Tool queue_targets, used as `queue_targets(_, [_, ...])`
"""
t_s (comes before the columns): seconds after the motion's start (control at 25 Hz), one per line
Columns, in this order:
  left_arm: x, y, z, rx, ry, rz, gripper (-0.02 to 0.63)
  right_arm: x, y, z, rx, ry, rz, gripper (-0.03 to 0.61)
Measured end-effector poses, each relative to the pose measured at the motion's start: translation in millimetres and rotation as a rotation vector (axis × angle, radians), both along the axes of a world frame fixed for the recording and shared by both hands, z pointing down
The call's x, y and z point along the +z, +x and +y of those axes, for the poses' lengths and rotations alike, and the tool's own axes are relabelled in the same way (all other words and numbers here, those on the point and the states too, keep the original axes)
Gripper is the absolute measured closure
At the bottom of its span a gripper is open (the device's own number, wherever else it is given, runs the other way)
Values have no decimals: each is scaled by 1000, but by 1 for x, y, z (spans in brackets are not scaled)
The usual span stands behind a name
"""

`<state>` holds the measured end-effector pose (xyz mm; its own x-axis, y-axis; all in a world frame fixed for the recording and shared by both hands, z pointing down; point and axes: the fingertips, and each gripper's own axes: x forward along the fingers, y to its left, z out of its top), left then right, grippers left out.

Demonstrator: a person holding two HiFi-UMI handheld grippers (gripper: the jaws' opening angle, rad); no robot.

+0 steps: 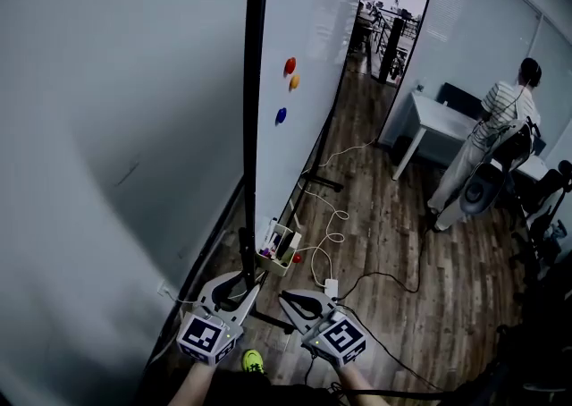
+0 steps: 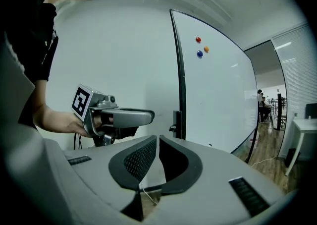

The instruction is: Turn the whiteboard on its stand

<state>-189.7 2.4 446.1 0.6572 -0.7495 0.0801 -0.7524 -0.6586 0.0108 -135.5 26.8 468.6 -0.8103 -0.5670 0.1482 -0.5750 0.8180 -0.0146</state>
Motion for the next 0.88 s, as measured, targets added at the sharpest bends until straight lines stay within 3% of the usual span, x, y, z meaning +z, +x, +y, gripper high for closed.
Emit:
queue_targets(0.28, [-14,-11,-36,22,28,-6,438,-2,-15,-21,43,-4,0,540])
queue_targets(0.6, [-55,-13,-85,31,84,-99,376,-10,-31,-41,70,-11,11,514])
queue_targets(0.88, [-87,-9,-108,50,139,-103,376,-9,-39,-47,84,-28,18,488])
